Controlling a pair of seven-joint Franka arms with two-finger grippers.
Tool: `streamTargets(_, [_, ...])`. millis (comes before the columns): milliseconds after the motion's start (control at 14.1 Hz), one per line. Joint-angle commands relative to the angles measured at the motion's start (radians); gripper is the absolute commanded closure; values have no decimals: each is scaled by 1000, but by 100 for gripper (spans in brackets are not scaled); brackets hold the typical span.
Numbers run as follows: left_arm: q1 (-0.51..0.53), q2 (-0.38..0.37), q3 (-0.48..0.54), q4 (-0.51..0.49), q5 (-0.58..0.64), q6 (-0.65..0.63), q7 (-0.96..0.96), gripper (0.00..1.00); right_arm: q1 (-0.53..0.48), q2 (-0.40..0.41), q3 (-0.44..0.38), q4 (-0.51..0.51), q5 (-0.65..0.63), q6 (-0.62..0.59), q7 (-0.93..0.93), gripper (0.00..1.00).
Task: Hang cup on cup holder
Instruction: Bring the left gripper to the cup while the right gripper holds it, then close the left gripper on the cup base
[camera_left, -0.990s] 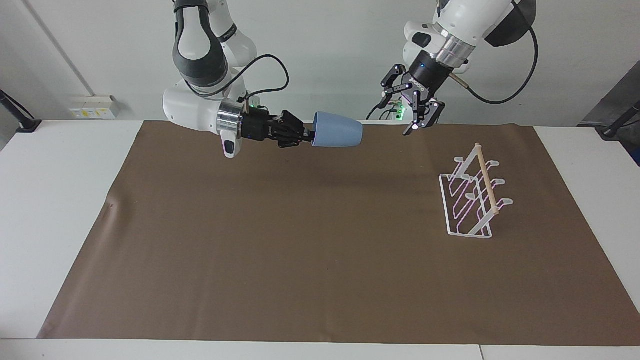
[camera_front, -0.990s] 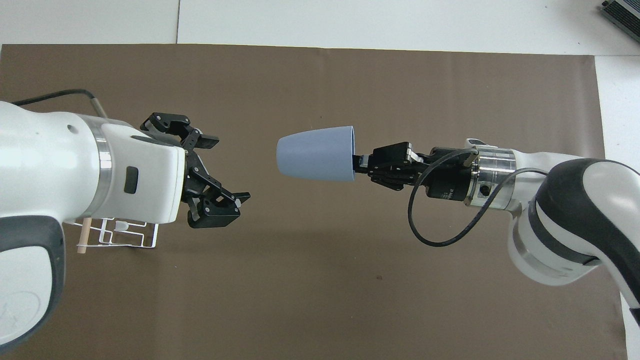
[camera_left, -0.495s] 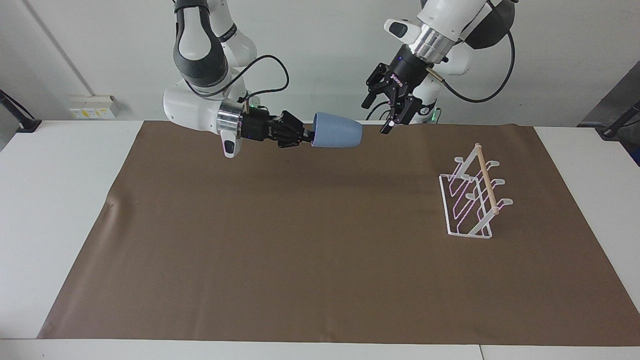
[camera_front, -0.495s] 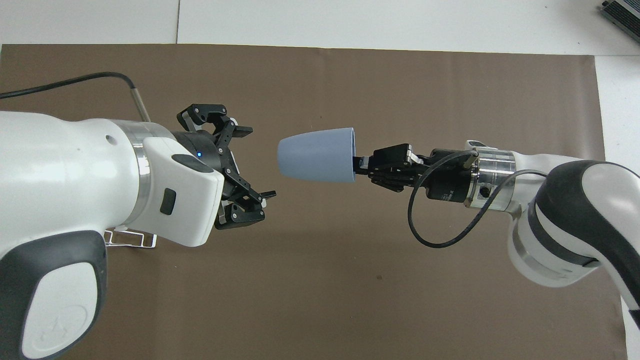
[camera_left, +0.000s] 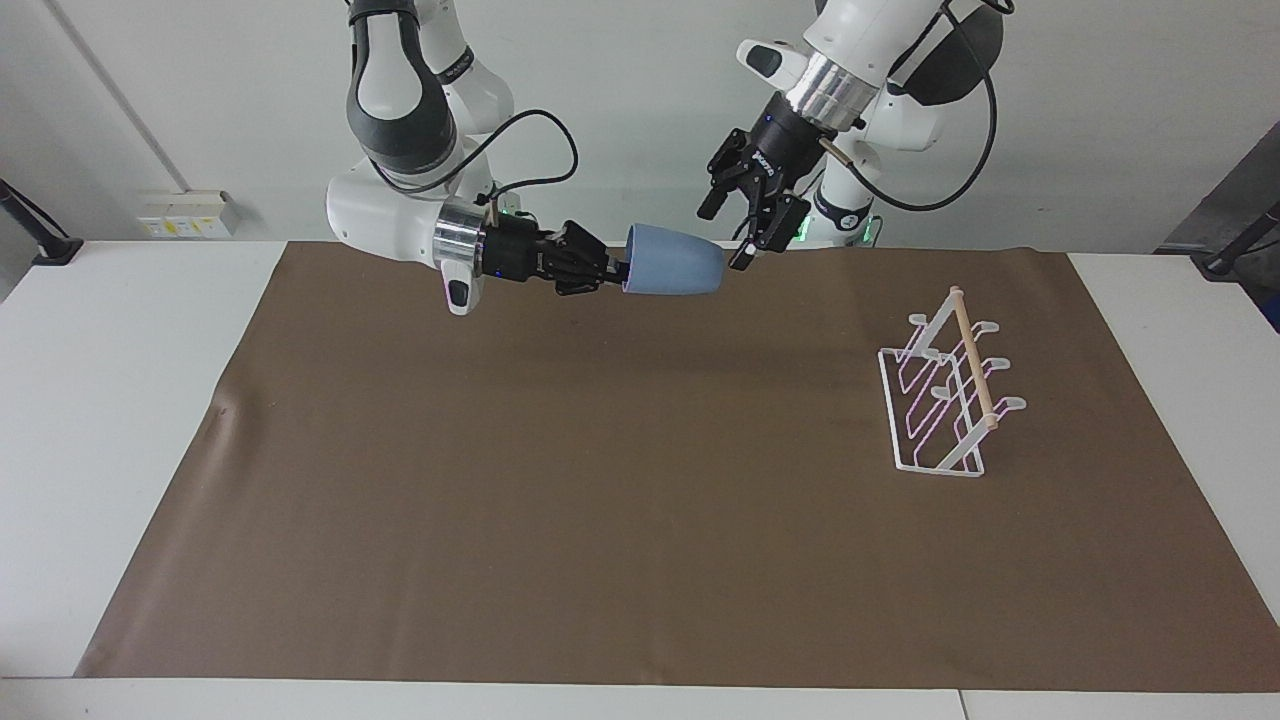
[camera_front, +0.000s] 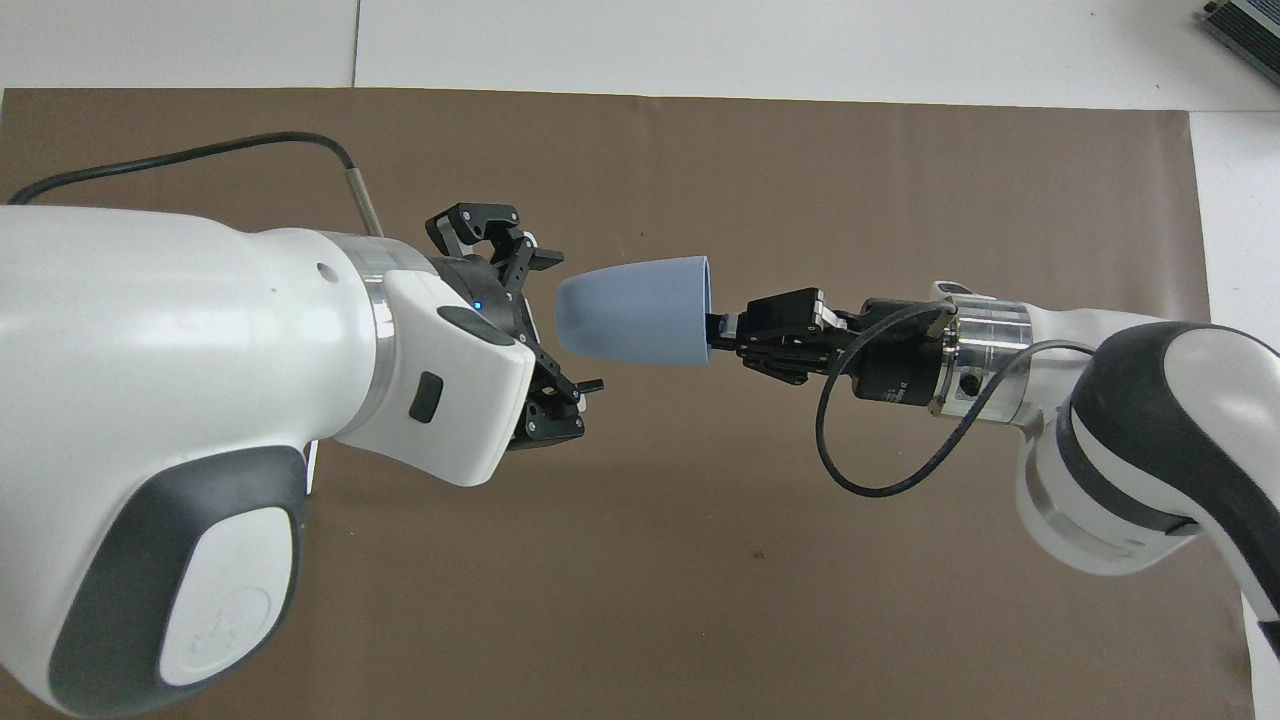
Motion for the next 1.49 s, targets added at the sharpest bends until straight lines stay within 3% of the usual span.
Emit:
streamTargets(0, [-39, 40, 6, 36, 26, 12, -11, 0, -2, -30, 2, -25, 32, 10, 12, 100])
streamTargets(141, [-67, 58, 5, 48, 95, 17, -27, 0, -7, -30, 2, -25, 32, 1, 11, 100])
streamTargets(707, [-108, 92, 5, 44, 100, 105, -140, 0, -14, -30, 2, -25, 32, -8, 11, 100])
streamTargets(778, [-108, 92, 5, 41, 100, 115, -138, 9, -14, -30, 2, -25, 32, -8, 11, 100])
streamTargets(920, [-108, 92, 5, 35, 97, 115, -165, 99, -14, -30, 2, -25, 32, -8, 11, 100])
streamTargets(1273, [-107, 94, 5, 32, 98, 112, -224, 100, -17, -30, 2, -25, 32, -8, 14, 100])
streamTargets(1344, [-104, 94, 5, 32, 98, 107, -222, 100, -22, -30, 0, -25, 32, -12, 14, 91])
streamTargets(1415, [-102, 94, 5, 32, 98, 99, -222, 100, -25, -30, 0, -25, 32, -19, 15, 61])
